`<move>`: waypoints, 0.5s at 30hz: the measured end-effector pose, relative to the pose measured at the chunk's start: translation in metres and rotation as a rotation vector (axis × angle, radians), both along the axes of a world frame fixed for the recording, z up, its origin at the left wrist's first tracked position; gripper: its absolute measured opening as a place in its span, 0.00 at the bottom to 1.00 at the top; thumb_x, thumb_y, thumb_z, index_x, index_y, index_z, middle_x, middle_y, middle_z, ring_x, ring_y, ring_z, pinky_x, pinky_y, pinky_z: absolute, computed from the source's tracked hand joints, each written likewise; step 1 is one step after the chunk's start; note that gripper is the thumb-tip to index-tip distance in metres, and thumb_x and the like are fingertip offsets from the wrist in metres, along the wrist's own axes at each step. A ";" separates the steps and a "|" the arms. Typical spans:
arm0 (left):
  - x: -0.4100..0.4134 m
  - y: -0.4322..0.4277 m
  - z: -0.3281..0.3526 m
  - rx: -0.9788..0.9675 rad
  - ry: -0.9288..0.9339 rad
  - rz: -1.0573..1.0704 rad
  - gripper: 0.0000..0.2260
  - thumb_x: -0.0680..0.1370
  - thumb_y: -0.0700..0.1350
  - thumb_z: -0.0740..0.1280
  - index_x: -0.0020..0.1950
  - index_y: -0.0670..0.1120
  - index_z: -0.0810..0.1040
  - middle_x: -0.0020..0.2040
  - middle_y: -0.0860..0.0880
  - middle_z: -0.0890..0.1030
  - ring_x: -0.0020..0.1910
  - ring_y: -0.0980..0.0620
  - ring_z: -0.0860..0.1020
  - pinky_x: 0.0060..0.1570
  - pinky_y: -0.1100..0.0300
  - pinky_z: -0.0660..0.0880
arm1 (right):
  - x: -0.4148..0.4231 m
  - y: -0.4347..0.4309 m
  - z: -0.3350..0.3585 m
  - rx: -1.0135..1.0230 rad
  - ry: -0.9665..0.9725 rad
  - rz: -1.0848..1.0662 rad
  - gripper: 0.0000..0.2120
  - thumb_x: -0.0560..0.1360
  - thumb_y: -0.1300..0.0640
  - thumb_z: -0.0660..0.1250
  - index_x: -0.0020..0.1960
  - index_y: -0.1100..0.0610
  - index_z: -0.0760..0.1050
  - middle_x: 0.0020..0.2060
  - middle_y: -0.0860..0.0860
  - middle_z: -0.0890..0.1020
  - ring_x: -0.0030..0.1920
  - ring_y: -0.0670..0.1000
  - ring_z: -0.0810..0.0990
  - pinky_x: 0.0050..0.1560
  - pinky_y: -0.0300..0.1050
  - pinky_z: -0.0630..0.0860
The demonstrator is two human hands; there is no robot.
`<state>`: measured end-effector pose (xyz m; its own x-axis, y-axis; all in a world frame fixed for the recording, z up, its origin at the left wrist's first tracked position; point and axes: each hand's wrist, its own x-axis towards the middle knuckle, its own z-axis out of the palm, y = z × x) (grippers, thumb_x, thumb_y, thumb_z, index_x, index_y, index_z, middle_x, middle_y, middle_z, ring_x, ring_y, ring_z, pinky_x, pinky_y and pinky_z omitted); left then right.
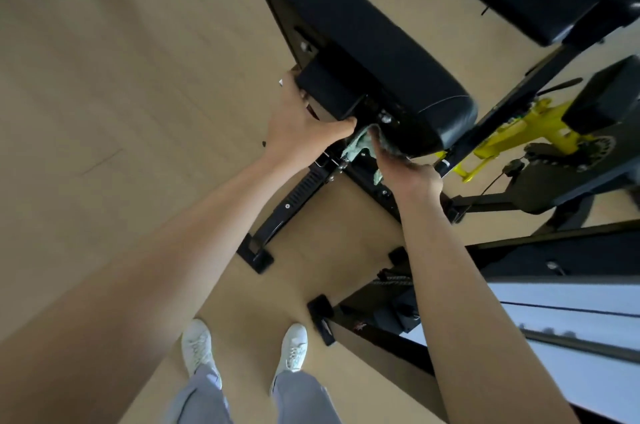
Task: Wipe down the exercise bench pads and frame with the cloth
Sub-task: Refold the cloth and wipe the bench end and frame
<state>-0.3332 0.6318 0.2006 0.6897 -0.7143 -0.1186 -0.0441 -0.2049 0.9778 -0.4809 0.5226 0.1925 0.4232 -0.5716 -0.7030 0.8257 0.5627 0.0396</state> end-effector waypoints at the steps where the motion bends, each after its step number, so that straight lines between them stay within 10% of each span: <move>1: -0.001 0.002 0.004 0.000 -0.010 -0.011 0.30 0.67 0.47 0.83 0.61 0.54 0.68 0.52 0.65 0.77 0.49 0.81 0.74 0.45 0.80 0.72 | -0.003 0.008 0.009 -0.009 -0.012 -0.003 0.32 0.84 0.40 0.45 0.81 0.59 0.57 0.78 0.64 0.63 0.79 0.67 0.58 0.76 0.71 0.57; 7: 0.009 0.017 0.024 0.090 -0.027 -0.128 0.32 0.66 0.51 0.83 0.61 0.55 0.67 0.52 0.65 0.75 0.51 0.63 0.78 0.49 0.62 0.79 | -0.017 0.055 0.071 -0.193 -0.143 0.138 0.40 0.82 0.35 0.53 0.78 0.67 0.55 0.77 0.68 0.62 0.79 0.68 0.57 0.78 0.69 0.55; 12: 0.017 0.039 0.050 0.175 0.092 -0.307 0.26 0.78 0.42 0.74 0.69 0.54 0.63 0.49 0.60 0.74 0.45 0.65 0.75 0.42 0.70 0.74 | -0.014 0.098 0.128 -0.404 0.121 0.262 0.30 0.83 0.50 0.63 0.76 0.68 0.61 0.71 0.70 0.71 0.73 0.67 0.69 0.75 0.61 0.67; 15: 0.023 0.063 0.062 0.263 0.258 -0.393 0.08 0.82 0.46 0.69 0.59 0.50 0.73 0.52 0.48 0.80 0.52 0.47 0.81 0.48 0.59 0.76 | -0.008 0.117 0.142 -0.530 0.344 0.343 0.22 0.83 0.55 0.62 0.74 0.65 0.67 0.66 0.63 0.78 0.68 0.62 0.77 0.65 0.57 0.76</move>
